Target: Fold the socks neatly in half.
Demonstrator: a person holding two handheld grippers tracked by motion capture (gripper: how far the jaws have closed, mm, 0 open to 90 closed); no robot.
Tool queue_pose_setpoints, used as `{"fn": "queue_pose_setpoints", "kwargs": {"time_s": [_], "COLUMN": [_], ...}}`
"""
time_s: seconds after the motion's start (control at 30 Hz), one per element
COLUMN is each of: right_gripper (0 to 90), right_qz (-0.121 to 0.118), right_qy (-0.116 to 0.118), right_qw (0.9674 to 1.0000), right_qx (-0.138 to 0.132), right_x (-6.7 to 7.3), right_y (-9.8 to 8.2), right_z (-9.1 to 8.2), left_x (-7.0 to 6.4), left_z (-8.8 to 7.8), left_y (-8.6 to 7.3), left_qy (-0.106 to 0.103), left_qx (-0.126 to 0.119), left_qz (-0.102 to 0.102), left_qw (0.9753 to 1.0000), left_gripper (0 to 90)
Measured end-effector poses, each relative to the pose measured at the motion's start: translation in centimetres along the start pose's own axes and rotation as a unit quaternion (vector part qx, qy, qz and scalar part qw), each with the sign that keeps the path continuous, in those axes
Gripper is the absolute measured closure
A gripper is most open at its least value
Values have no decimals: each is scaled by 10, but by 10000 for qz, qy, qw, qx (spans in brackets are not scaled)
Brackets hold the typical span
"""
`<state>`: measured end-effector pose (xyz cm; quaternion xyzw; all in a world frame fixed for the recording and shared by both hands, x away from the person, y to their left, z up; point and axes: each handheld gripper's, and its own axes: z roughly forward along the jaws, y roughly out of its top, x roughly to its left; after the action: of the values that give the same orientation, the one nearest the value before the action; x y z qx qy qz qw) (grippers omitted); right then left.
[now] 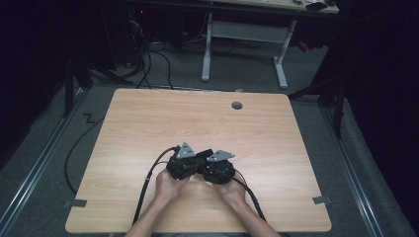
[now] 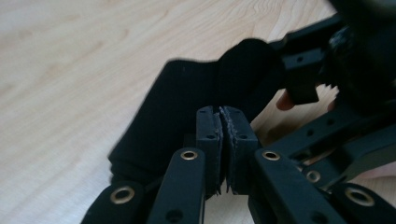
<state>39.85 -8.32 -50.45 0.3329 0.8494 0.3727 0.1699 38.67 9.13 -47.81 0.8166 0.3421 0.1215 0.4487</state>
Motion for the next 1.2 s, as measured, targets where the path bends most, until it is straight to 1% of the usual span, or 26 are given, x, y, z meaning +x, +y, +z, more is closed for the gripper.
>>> {"fn": "queue_pose_setpoints", "kwargs": {"time_s": [0.03,0.07,0.1,0.13,0.17,0.2,0.23,0.3,0.33,0.37,0.47,0.53,0.6,0.7,0.83,0.87,0.93,1.03,1.13,1.2], "right_gripper": [517,516,516,522,545,581,630,736,749,754,752,739,720,706,691,684,660,637,628,628], "right_qz": [-34,-40,19,22,0,2,28,59,62,139,231,231,304,492,591,598,539,479,446,432], "right_qy": [13,75,143,178,141,144,187,363,378,430,399,372,378,309,227,213,182,192,252,304], "right_qw": [10000,10000,9999,9997,9998,9998,9998,9993,9993,9990,9989,9987,9984,9977,9970,9967,9971,9973,9968,9967], "right_qx": [18,38,90,134,155,119,95,50,53,1,-111,-257,-307,-349,-441,-504,-507,-530,-606,-609], "right_x": [0,-1,-2,-3,-3,-5,-7,-14,-17,-22,-27,-28,-31,-39,-47,-48,-48,-46,-43,-41], "right_y": [-1,-1,-2,-3,-5,-9,-11,-15,-14,-14,-8,-4,-4,-10,-8,-5,2,11,19,22], "right_z": [-1,-3,-7,-11,-19,-26,-31,-43,-46,-49,-55,-59,-62,-66,-69,-70,-71,-72,-70,-67], "left_x": [0,0,-2,-3,-3,-3,-2,-1,-1,-1,-3,-5,-7,-7,-8,-8,-10,-13,-13,-12], "left_z": [0,1,2,4,4,5,5,6,6,5,0,-3,-7,-8,-6,-6,-7,-11,-18,-23], "left_y": [-1,-1,-1,-2,-2,-3,-3,-2,-1,0,2,3,4,4,4,4,4,5,7,8], "left_qy": [19,72,100,135,177,188,169,193,185,192,189,281,307,279,251,263,418,439,408,359], "left_qx": [3,41,78,110,139,148,141,128,102,89,-23,-9,-39,-65,-39,-36,-11,-42,-154,-243], "left_qz": [0,95,168,215,240,247,223,224,196,192,176,287,344,299,267,269,323,330,239,191], "left_qw": [10000,9999,9998,9996,9995,9994,9995,9995,9996,9996,9997,9992,9989,9991,9993,9993,9986,9985,9988,9989], "left_gripper": [859,858,858,857,855,852,849,835,830,814,751,733,723,701,682,680,674,663,647,642]}}
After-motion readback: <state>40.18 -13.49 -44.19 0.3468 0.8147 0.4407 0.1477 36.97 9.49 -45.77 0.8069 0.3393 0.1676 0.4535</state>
